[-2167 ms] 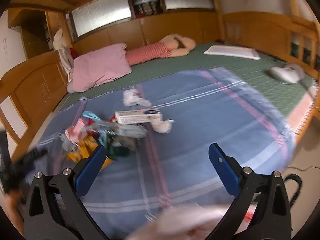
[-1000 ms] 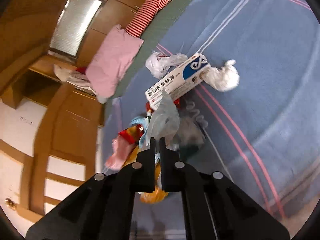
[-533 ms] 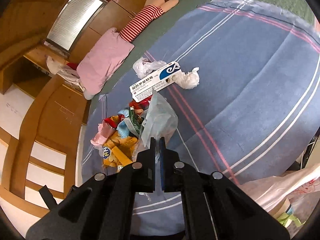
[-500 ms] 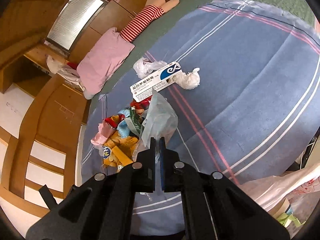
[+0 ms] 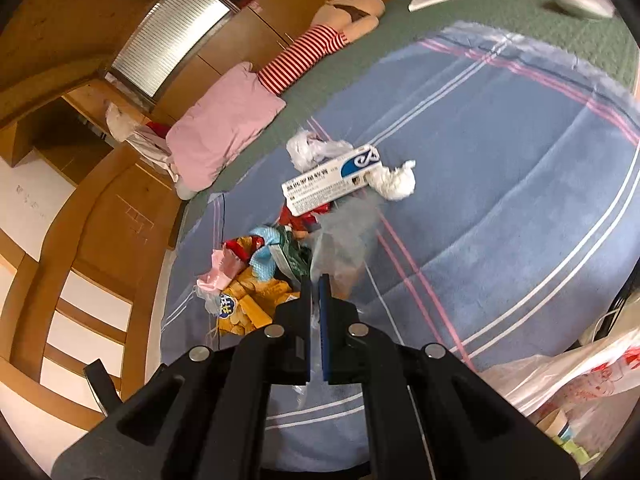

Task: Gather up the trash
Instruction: 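Grasp the clear plastic packet with the right gripper, then lift the clear plastic packet with the right gripper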

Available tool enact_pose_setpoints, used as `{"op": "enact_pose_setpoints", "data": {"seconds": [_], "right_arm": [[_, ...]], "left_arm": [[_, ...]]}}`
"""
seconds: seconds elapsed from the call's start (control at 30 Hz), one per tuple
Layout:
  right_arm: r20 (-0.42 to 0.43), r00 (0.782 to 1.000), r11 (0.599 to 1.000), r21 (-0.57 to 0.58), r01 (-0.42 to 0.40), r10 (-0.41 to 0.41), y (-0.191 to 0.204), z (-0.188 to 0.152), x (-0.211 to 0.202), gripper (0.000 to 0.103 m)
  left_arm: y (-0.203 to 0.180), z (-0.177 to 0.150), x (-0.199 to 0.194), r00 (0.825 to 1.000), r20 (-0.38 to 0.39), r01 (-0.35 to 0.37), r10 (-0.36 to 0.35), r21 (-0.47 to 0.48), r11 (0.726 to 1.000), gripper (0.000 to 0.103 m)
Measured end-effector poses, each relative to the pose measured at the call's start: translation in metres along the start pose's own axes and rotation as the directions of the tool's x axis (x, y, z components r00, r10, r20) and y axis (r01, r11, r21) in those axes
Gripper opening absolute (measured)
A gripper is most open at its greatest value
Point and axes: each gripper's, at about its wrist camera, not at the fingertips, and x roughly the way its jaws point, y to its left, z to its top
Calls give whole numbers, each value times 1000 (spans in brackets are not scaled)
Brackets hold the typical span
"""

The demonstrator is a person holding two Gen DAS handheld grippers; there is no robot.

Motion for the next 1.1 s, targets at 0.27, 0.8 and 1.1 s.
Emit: {"op": "enact_pose_setpoints", "data": {"seconds": [0.27,0.8,1.1], "right_arm": [[2,991,984,-116,135,-136,4,1,4,5],[-149,978,985,-120,126,-143,-17,-19,32,6],[-164,953,955,-193,224,-256,-7,-18,69,70]], "left_arm": [[0,-1,3,1000,-14,-5,5,-3,1000,97],[4,-3,7,999,-30,-23,23,-20,1000,97],[0,-4,8,999,-32,-36,36,2,999,98]]}}
